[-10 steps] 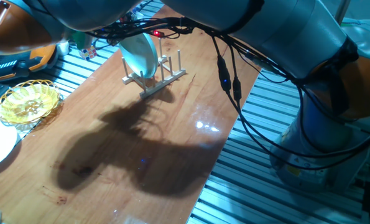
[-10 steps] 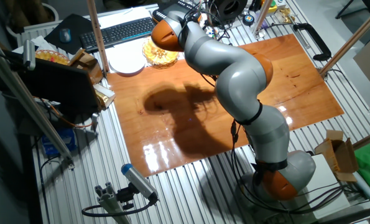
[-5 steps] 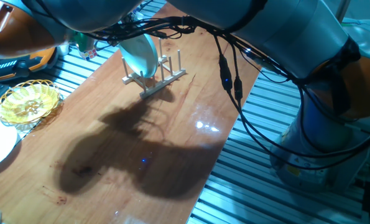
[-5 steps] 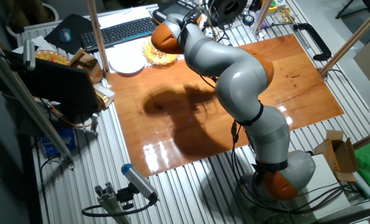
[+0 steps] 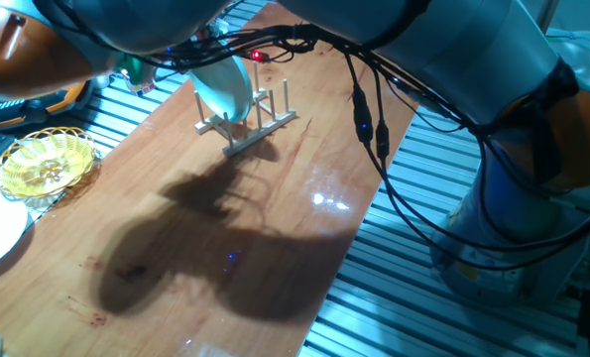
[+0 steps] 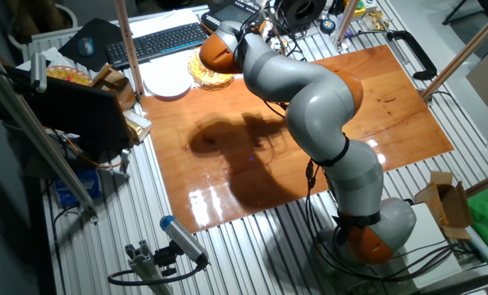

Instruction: Take the dish off the dish rack

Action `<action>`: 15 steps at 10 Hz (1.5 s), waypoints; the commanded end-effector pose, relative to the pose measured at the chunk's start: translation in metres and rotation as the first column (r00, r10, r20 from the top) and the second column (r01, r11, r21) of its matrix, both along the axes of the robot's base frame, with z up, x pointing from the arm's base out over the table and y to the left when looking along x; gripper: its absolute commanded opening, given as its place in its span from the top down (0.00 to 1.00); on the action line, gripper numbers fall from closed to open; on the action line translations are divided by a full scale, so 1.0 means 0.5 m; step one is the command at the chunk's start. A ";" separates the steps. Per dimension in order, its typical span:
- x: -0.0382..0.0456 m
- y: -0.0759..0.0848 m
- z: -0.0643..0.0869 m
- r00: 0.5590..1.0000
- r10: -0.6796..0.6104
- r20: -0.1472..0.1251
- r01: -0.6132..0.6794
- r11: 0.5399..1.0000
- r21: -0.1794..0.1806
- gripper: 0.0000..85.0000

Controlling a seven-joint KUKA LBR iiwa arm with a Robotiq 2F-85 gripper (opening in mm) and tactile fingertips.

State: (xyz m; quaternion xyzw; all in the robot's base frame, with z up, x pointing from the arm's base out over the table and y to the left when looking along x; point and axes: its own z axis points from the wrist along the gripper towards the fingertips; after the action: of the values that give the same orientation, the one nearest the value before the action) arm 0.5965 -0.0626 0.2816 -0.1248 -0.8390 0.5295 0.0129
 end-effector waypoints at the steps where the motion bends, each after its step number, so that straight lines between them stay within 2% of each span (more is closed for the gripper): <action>1: -0.004 0.001 0.007 1.000 -0.001 0.002 0.001 1.000 0.003 0.99; 3: -0.010 0.004 0.026 1.000 -0.006 0.004 0.006 1.000 0.005 0.99; 5: -0.024 -0.004 0.051 1.000 -0.004 0.004 0.004 1.000 0.019 0.99; 7: -0.032 -0.001 0.059 1.000 -0.009 0.003 0.009 0.999 0.033 0.99; 9: -0.034 0.003 0.063 1.000 -0.019 0.007 0.018 0.997 0.074 0.99; 11: -0.034 0.005 0.067 1.000 -0.022 0.011 0.020 0.995 0.098 0.99; 12: -0.035 0.006 0.068 1.000 -0.027 0.015 0.025 0.991 0.129 0.99; 14: -0.034 0.011 0.066 0.999 -0.036 0.018 0.033 0.986 0.162 0.99; 15: -0.032 0.012 0.064 0.999 -0.042 0.024 0.037 0.980 0.194 0.99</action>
State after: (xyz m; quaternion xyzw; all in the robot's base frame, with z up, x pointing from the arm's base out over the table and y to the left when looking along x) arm 0.5808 -0.0559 0.3134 -0.1472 -0.8853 0.4404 0.0239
